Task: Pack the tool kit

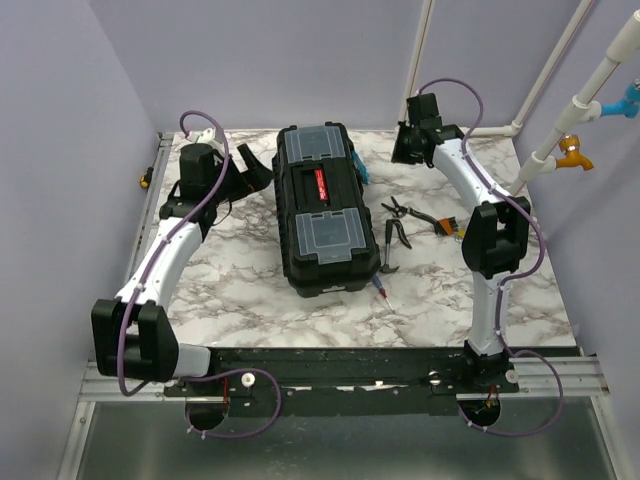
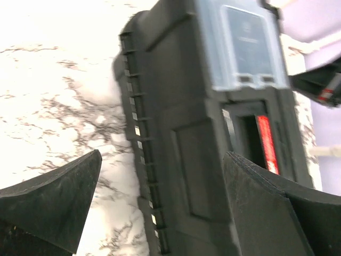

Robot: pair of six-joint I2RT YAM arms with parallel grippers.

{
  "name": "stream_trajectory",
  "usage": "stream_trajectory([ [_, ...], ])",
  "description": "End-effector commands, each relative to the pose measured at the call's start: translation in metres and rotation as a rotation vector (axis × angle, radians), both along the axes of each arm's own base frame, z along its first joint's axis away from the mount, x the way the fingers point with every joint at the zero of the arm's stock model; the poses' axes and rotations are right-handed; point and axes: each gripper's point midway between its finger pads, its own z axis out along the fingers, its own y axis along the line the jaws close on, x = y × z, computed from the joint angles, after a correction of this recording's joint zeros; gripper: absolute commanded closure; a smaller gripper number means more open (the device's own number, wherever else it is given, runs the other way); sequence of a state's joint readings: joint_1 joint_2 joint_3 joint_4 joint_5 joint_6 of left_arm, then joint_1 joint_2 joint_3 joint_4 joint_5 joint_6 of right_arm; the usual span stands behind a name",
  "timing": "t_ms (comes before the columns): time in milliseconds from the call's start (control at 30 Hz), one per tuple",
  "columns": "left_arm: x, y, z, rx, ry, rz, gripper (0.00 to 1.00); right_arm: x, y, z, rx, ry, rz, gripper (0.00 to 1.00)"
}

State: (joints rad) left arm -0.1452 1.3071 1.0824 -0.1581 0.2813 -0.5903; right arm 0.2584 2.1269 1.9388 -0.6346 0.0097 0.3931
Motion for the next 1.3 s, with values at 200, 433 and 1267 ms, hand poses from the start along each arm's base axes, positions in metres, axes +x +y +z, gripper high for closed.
stream_trajectory([
  [200, 0.057, 0.029, -0.065, -0.038, 0.192, 0.119, 0.02, 0.031, -0.052, -0.011, -0.297, -0.031, -0.200, 0.99],
  [433, 0.085, 0.000, -0.091, -0.189, 0.251, 0.026, 0.03, 0.041, -0.028, -0.036, -0.230, -0.015, -0.146, 0.99],
  [1267, 0.119, -0.050, -0.092, -0.805, 0.245, -0.271, 0.49, 0.053, 0.011, -0.049, -0.012, -0.004, -0.057, 0.99],
])
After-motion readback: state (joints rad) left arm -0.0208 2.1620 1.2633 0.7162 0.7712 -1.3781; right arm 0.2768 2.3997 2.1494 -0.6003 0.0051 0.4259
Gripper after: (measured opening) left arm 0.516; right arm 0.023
